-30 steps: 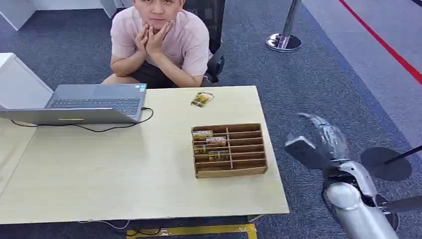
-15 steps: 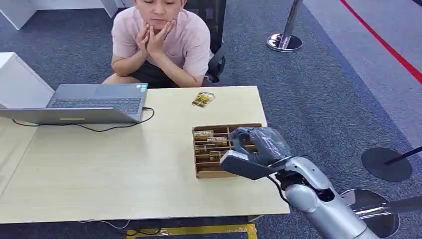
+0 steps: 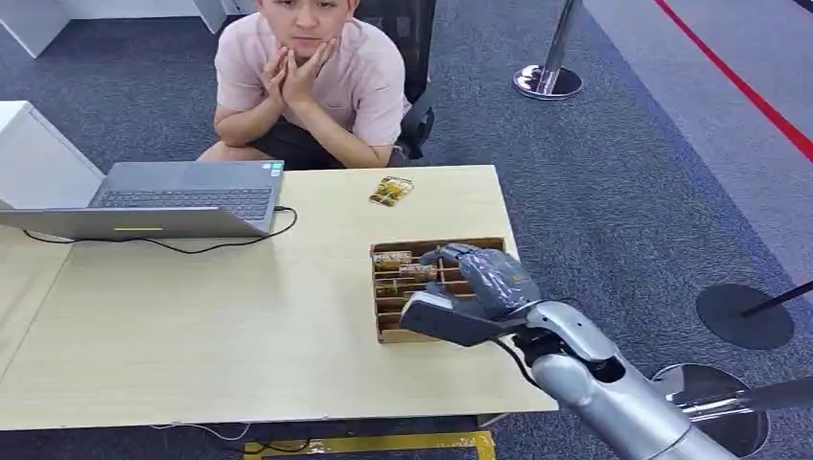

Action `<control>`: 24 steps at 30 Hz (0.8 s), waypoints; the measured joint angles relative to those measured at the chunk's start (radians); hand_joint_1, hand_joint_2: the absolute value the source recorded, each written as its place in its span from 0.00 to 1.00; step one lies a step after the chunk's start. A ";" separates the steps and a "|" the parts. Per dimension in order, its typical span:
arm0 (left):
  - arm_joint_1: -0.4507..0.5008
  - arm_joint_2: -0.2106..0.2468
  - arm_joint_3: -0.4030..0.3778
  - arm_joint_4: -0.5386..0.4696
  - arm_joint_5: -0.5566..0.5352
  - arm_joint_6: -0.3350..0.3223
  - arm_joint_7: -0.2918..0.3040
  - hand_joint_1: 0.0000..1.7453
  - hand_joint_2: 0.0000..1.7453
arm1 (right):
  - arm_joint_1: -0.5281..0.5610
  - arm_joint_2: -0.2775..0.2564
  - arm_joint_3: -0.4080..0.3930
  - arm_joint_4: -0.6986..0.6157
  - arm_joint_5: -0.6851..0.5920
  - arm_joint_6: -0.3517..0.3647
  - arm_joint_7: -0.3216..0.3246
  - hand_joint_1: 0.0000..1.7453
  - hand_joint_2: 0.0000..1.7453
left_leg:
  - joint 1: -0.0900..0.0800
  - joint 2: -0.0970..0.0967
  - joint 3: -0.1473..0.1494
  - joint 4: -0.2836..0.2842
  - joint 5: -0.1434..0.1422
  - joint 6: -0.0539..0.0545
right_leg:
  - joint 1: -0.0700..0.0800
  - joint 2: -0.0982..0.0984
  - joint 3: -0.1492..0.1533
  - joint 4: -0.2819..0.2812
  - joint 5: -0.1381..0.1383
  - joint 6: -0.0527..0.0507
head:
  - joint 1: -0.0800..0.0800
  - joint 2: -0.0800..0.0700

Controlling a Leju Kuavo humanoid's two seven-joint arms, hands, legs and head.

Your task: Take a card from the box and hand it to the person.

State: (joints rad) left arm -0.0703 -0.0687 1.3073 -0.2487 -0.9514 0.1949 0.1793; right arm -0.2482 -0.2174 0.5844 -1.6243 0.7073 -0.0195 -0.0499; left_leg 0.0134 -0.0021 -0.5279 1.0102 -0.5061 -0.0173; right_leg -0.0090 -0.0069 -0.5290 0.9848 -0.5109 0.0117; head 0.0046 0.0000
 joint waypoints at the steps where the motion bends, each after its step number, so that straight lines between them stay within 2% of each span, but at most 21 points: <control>1: 0.000 0.000 0.000 0.000 0.000 0.000 0.002 0.00 0.00 | -0.002 0.000 0.008 0.005 0.001 -0.003 0.005 0.34 1.00 | 0.000 0.000 0.000 0.000 0.000 0.000 | 0.000 0.000 0.000 0.000 0.000 0.000 | 0.000 0.000; 4: 0.000 0.000 0.002 0.000 0.000 0.002 0.011 0.00 0.00 | -0.009 0.000 0.027 0.014 0.003 -0.006 0.014 0.43 1.00 | 0.000 0.000 0.000 0.000 0.000 0.000 | 0.000 0.000 0.000 0.000 0.000 0.000 | 0.000 0.000; 11: -0.001 0.000 0.007 0.000 0.000 0.010 0.019 0.00 0.00 | -0.029 -0.001 0.055 0.028 0.014 -0.005 0.036 0.43 1.00 | 0.000 0.000 0.000 0.000 0.000 0.000 | 0.000 0.000 0.000 0.000 0.000 0.000 | 0.000 0.000; 17: -0.003 0.000 0.016 0.000 0.005 0.016 0.030 0.00 0.00 | -0.027 -0.001 0.089 0.027 0.064 -0.022 0.101 0.46 1.00 | 0.000 0.000 0.000 0.000 0.000 0.000 | 0.000 0.000 0.000 0.000 0.000 0.000 | 0.000 0.000; 24: -0.003 -0.001 0.016 0.000 -0.001 0.016 0.035 0.00 0.00 | -0.017 -0.001 0.098 0.019 0.074 -0.040 0.147 0.41 1.00 | 0.000 0.000 0.001 0.000 0.000 0.000 | 0.000 0.000 0.000 0.000 0.000 0.000 | 0.000 0.000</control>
State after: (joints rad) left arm -0.0738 -0.0694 1.3237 -0.2487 -0.9522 0.2110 0.2140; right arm -0.2655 -0.2186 0.6821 -1.6056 0.7816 -0.0591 0.0969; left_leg 0.0134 -0.0020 -0.5273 1.0103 -0.5061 -0.0173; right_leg -0.0091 -0.0066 -0.5291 0.9847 -0.5109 0.0117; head 0.0050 0.0000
